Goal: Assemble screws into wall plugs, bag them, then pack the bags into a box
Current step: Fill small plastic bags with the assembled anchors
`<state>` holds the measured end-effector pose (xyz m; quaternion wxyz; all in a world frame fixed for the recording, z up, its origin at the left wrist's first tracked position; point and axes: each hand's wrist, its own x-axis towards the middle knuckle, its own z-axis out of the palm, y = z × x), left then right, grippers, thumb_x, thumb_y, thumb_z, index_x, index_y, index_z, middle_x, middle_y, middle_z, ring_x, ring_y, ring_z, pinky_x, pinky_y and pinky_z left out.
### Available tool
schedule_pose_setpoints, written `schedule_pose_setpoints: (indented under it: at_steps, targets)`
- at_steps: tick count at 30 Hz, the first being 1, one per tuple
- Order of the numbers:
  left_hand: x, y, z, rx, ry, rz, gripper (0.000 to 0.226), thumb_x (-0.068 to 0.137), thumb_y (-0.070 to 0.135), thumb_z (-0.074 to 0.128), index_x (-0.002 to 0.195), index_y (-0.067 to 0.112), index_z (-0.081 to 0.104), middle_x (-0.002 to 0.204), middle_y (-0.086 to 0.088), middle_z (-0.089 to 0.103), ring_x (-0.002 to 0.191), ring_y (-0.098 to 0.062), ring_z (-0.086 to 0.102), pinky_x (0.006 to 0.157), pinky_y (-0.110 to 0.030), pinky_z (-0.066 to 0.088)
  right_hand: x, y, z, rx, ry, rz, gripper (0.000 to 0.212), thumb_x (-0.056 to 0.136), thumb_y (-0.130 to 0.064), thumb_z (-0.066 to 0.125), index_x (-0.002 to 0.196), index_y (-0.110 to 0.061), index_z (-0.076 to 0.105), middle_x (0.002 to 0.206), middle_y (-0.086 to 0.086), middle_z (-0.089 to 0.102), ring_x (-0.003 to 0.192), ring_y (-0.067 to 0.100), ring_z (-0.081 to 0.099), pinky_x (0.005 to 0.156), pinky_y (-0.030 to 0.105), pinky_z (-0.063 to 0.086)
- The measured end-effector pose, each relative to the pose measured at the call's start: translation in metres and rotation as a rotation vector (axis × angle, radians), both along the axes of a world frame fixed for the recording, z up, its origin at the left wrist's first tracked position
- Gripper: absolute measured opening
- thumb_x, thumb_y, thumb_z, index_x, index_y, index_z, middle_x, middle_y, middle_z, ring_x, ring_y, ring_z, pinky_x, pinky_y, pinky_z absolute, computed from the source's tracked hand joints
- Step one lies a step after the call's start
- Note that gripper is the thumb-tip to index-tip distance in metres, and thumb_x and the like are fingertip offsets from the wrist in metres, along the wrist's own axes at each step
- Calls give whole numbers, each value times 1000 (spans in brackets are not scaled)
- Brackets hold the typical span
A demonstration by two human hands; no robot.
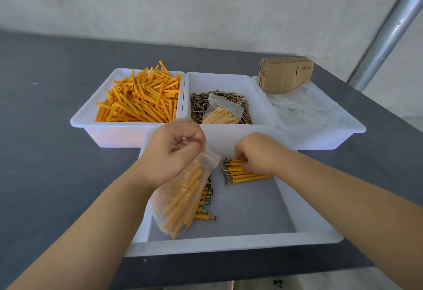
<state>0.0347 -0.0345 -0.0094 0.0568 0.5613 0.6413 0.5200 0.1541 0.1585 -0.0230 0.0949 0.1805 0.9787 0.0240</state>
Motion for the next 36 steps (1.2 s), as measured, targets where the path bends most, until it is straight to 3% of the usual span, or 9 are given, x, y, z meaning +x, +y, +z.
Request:
schedule_pose_setpoints:
  at_steps: [3, 5, 12, 18, 23, 25, 28, 31, 36]
  targets:
    - [0, 0, 0, -16, 10, -3, 18, 75, 2, 49, 69, 7, 65, 73, 1, 60, 72, -11, 53, 68, -18, 37, -2, 0, -4, 41, -6, 28, 1, 83, -15, 64, 84, -14, 66, 86, 5, 62, 82, 24, 55, 65, 29, 38]
    - [2, -1, 0, -28, 7, -5, 18, 75, 3, 49, 69, 8, 65, 74, 1, 60, 73, -12, 54, 68, -19, 38, -2, -2, -5, 54, -26, 36, 10, 84, -12, 61, 76, -15, 58, 79, 4, 54, 77, 24, 50, 65, 28, 34]
    - [2, -3, 1, -45, 39, 29, 19, 77, 16, 48, 70, 15, 66, 72, 8, 62, 76, -10, 54, 73, -20, 38, 0, -8, 0, 79, -146, 94, 14, 81, -18, 62, 91, -8, 65, 80, 7, 55, 74, 24, 52, 49, 28, 29]
    - [0, -3, 0, -95, 104, 73, 19, 79, 15, 50, 74, 20, 67, 75, 9, 67, 83, -15, 57, 77, -32, 44, -4, -14, -2, 170, -197, 148, 12, 85, -14, 60, 95, -10, 65, 89, 7, 61, 76, 24, 52, 61, 30, 36]
    - [1, -4, 2, -86, 85, 30, 18, 78, 9, 52, 76, 14, 69, 76, 6, 63, 76, -14, 59, 70, -27, 45, 0, -4, 31, 101, 79, 66, 14, 86, -2, 56, 92, -9, 66, 93, 6, 59, 88, 24, 59, 68, 28, 40]
    - [1, -4, 2, -88, 102, 32, 19, 79, 9, 51, 76, 13, 70, 77, 2, 61, 72, -13, 55, 68, -26, 43, 6, -1, 51, -108, 334, 7, 17, 86, -2, 62, 94, -14, 72, 86, -2, 65, 88, 21, 65, 70, 27, 46]
    - [2, -3, 4, -92, 124, 38, 21, 80, 9, 50, 76, 13, 70, 79, -4, 60, 71, -15, 53, 69, -33, 45, 8, -2, 75, -770, 638, -95, 13, 85, -2, 71, 88, -15, 73, 73, 1, 73, 75, 17, 73, 62, 26, 56]
    - [3, -3, 5, -78, 162, 43, 22, 79, 8, 50, 76, 12, 71, 81, -5, 60, 78, -20, 57, 72, -39, 46, -3, -6, 73, -1151, 553, -103, 12, 85, 1, 72, 90, -9, 72, 75, 5, 73, 73, 17, 72, 61, 23, 56]
    - [5, -6, 8, -3, 179, 66, 20, 79, 4, 52, 72, 8, 70, 81, -3, 58, 80, -18, 57, 72, -40, 47, -31, -27, 50, -1285, 220, -60, 18, 89, 7, 62, 99, -7, 66, 81, 8, 68, 69, 13, 65, 63, 25, 53]
